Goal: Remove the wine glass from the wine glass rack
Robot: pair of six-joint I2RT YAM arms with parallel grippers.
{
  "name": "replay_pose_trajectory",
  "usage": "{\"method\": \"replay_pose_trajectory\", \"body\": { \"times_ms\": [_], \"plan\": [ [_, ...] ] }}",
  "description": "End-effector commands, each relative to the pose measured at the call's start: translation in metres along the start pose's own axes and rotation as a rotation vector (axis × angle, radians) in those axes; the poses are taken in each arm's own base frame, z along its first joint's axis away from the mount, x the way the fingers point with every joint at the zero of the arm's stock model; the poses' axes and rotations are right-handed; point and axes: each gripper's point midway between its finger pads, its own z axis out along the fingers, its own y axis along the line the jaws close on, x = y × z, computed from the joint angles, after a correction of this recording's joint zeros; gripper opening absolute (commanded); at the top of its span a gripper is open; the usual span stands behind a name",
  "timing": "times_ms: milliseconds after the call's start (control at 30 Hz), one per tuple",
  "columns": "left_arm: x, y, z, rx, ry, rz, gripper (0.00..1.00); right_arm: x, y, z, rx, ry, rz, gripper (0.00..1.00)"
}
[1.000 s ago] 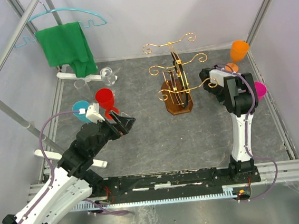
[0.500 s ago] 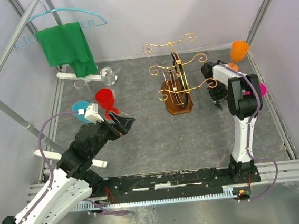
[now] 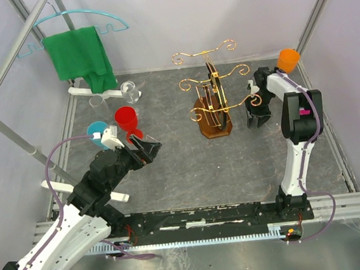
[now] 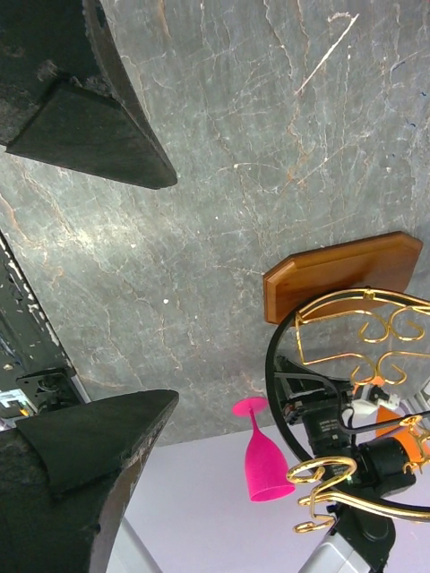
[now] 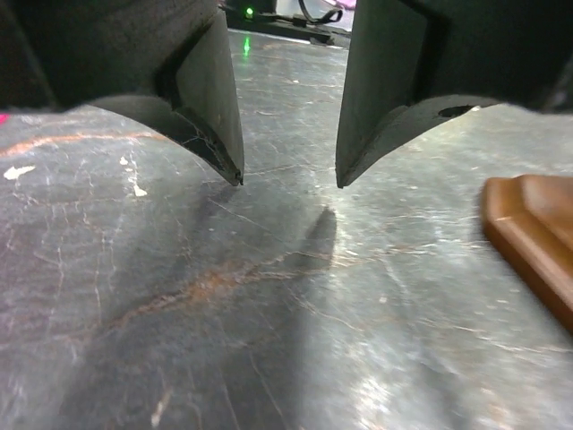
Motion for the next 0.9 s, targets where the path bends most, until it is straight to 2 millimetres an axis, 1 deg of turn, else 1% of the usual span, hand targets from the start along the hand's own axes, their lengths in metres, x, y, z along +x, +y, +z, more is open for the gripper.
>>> {"method": "replay_pose_trajectory", "body": {
  "times_ms": [0, 100, 167, 300, 467, 533, 633, 667, 700, 767, 800, 833, 867],
  "plan": [
    [-0.013, -0.012, 0.000, 0.019, -0.039, -0.037, 0.99, -0.035, 0.022, -0.047, -0.180, -0.180, 0.001, 0.55],
    [-0.012, -0.012, 0.001, 0.018, -0.035, -0.036, 0.99, -0.036, 0.025, -0.069, -0.209, -0.224, -0.015, 0.60],
    [-0.012, -0.012, 0.002, 0.017, -0.034, -0.033, 0.99, -0.036, 0.027, -0.085, -0.210, -0.255, -0.022, 0.61],
    [-0.012, -0.010, 0.003, 0.006, -0.032, -0.023, 0.99, -0.036, 0.023, -0.127, -0.157, -0.346, -0.027, 0.61],
    [-0.014, -0.009, 0.004, -0.004, -0.040, -0.014, 0.99, -0.037, 0.016, -0.200, -0.081, -0.547, -0.010, 0.61],
    [-0.018, -0.010, 0.003, -0.011, -0.049, -0.005, 0.99, -0.037, 0.009, -0.231, -0.026, -0.642, 0.015, 0.61],
    [-0.029, -0.016, 0.000, -0.015, -0.069, 0.024, 0.99, -0.030, 0.000, -0.277, 0.044, -0.791, 0.055, 0.61],
    [-0.034, -0.019, -0.001, -0.014, -0.077, 0.043, 0.99, -0.027, 0.001, -0.291, 0.041, -0.848, 0.063, 0.61],
    [-0.039, -0.022, -0.002, -0.022, -0.083, 0.068, 0.99, -0.025, 0.007, -0.302, 0.013, -0.899, 0.053, 0.60],
    [-0.053, -0.023, -0.003, -0.067, -0.098, 0.129, 0.99, -0.020, 0.021, -0.324, -0.068, -0.993, 0.053, 0.60],
    [-0.064, -0.028, -0.004, -0.086, -0.117, 0.160, 0.99, -0.016, 0.033, -0.332, -0.130, -1.012, 0.031, 0.61],
    [-0.073, -0.030, -0.004, -0.101, -0.132, 0.193, 0.99, -0.013, 0.040, -0.337, -0.169, -1.015, 0.021, 0.66],
    [-0.082, -0.033, -0.003, -0.122, -0.150, 0.226, 0.99, -0.012, 0.048, -0.339, -0.206, -1.005, 0.010, 0.76]
  ]
}}
